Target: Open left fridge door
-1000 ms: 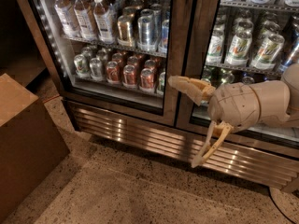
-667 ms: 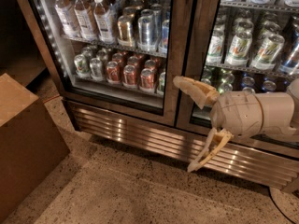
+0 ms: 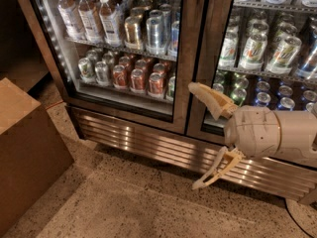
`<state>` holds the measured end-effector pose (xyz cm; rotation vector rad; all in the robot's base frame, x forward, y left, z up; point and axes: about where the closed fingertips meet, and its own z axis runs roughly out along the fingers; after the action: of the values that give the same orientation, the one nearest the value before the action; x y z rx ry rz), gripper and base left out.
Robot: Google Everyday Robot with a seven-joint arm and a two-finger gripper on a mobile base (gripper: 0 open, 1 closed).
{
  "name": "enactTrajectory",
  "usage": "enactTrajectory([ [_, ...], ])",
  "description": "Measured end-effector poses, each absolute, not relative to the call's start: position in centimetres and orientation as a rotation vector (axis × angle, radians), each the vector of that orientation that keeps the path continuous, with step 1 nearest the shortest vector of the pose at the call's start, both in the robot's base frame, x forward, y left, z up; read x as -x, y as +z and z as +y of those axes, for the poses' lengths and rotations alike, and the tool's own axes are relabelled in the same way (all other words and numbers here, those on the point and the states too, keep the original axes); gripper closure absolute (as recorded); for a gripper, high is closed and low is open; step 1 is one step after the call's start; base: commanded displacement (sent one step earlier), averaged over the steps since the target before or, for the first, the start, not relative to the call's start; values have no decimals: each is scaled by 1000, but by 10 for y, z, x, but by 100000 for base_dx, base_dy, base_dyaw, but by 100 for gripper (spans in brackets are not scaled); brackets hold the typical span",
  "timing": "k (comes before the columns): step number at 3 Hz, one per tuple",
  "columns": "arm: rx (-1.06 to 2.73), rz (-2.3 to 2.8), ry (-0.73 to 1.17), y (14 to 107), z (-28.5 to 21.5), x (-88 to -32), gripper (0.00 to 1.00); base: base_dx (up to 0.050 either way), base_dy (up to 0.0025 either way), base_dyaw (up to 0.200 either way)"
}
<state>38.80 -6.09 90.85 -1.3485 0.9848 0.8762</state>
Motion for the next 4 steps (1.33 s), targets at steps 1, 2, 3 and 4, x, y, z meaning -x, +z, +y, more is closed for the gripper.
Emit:
enactTrajectory([
  [1,1348,985,876,908,-61,-388,0,0,0,0],
  [2,1318,1019,932,911,-60,-390,0,0,0,0],
  [3,1262,1086,1051,924,-58,-392,0,0,0,0],
  [4,1262,1086,1051,924,-58,-392,0,0,0,0],
])
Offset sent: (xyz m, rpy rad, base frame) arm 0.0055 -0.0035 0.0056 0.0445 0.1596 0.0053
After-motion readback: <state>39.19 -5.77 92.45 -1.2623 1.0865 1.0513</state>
